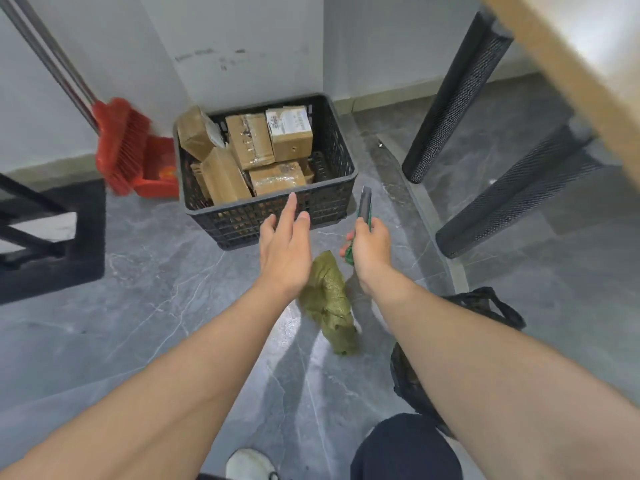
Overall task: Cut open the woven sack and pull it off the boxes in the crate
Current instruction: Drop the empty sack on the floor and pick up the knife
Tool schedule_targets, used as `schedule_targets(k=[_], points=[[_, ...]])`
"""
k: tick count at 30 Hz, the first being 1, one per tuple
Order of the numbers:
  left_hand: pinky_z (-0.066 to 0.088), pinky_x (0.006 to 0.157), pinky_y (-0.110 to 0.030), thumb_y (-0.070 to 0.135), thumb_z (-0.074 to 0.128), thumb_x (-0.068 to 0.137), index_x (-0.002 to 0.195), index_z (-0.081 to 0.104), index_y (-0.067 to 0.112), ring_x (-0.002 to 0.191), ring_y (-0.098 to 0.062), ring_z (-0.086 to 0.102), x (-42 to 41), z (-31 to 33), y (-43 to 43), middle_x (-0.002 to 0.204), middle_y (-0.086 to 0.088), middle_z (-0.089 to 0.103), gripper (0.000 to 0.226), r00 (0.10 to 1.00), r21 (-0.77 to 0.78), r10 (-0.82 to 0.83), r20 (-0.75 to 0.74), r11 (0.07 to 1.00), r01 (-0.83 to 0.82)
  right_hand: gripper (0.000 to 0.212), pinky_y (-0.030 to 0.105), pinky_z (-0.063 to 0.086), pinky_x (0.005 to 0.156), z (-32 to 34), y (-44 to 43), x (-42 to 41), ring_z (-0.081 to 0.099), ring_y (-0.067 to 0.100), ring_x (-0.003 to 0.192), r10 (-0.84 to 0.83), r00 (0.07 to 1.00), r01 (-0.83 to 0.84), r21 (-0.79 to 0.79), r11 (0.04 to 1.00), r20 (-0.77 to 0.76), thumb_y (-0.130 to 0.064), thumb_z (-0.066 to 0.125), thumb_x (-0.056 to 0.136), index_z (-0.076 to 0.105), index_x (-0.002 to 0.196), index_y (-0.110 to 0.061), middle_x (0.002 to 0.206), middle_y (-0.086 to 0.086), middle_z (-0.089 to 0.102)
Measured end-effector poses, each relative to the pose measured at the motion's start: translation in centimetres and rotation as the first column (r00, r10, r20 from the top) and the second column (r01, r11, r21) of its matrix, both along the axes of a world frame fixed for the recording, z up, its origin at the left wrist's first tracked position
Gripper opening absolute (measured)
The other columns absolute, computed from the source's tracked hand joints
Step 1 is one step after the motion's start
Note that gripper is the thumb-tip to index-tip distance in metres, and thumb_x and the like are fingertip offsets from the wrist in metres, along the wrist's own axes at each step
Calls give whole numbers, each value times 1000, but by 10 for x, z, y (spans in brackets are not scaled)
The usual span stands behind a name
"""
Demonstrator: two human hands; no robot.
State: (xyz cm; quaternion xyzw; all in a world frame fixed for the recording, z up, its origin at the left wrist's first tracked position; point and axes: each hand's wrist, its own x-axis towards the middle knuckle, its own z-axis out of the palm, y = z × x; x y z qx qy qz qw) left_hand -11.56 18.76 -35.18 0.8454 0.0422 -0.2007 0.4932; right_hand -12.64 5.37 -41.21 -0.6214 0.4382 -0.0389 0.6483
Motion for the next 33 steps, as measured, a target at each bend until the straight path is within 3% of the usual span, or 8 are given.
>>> schedule_targets(k=[3, 9, 14, 19, 22, 26, 30, 33], points=[[15, 125, -47, 51, 25, 106, 159, 24, 50, 155, -21, 15, -3, 68, 2, 167, -7, 20, 52, 1000, 14, 6, 14, 1000, -6, 18, 31, 44, 53, 72, 5, -5, 52, 16, 49, 45, 999, -46, 45, 998, 19, -21, 40, 110, 49, 122, -12, 81, 3, 53], [17, 125, -48, 52, 25, 106, 158, 24, 51, 152, -22, 24, 3, 203, 5, 161, 0, 27, 53, 998, -11, 2, 60, 1000, -1, 32, 27, 44, 47, 214, 9, -3, 52, 14, 46, 162, 985, -167, 88, 982, 59, 3, 41, 98, 45, 128, -8, 95, 14, 54], [18, 123, -46, 50, 23, 105, 158, 23, 53, 149, -24, 29, 19, 297, 4, 163, -4, 26, 52, 997, -46, 6, 77, 999, -2, 41, 30, 44, 65, 315, 11, 1, 55, 17, 69, 237, 967, -242, 57, 969, 91, 2, 42, 96, 44, 133, -16, 89, 7, 57], [19, 120, -39, 53, 27, 102, 157, 24, 54, 145, -18, 33, 34, 373, 1, 153, 0, 34, 55, 998, -143, 40, 57, 989, -31, 48, 24, 44, 64, 402, 15, 7, 50, 13, 71, 270, 955, -273, 2, 962, 125, 3, 42, 97, 39, 139, -21, 90, 3, 57], [17, 111, -31, 49, 26, 106, 159, 23, 49, 137, -11, 34, 43, 407, -2, 138, 5, 34, 54, 995, -173, 12, 96, 985, 5, 40, 25, 41, 62, 437, 16, 18, 47, 13, 65, 225, 963, -223, -35, 974, 151, -7, 41, 99, 45, 138, -15, 85, 2, 53], [17, 104, -30, 48, 24, 108, 161, 21, 47, 147, -16, 29, 56, 432, -8, 156, -2, 32, 53, 992, -174, -3, 126, 984, 25, 43, 27, 44, 68, 459, 7, 38, 46, 14, 63, 98, 976, -93, -37, 995, 192, -18, 29, 107, 46, 146, -20, 92, 3, 55], [18, 116, -37, 49, 23, 108, 161, 19, 48, 149, -20, 29, 67, 444, -24, 160, -3, 29, 53, 993, -138, -11, 120, 990, 27, 43, 39, 48, 96, 467, -15, 53, 54, 14, 90, 84, 970, -65, -89, 994, 228, -19, 37, 107, 47, 149, -21, 104, -2, 60], [16, 120, -41, 49, 22, 108, 161, 18, 48, 151, -21, 27, 82, 446, -49, 162, -4, 27, 53, 995, -114, -11, 104, 993, 23, 40, 22, 46, 82, 466, -40, 73, 58, 7, 89, 73, 958, -47, -98, 994, 276, -16, 51, 103, 54, 143, -18, 104, -8, 63]])
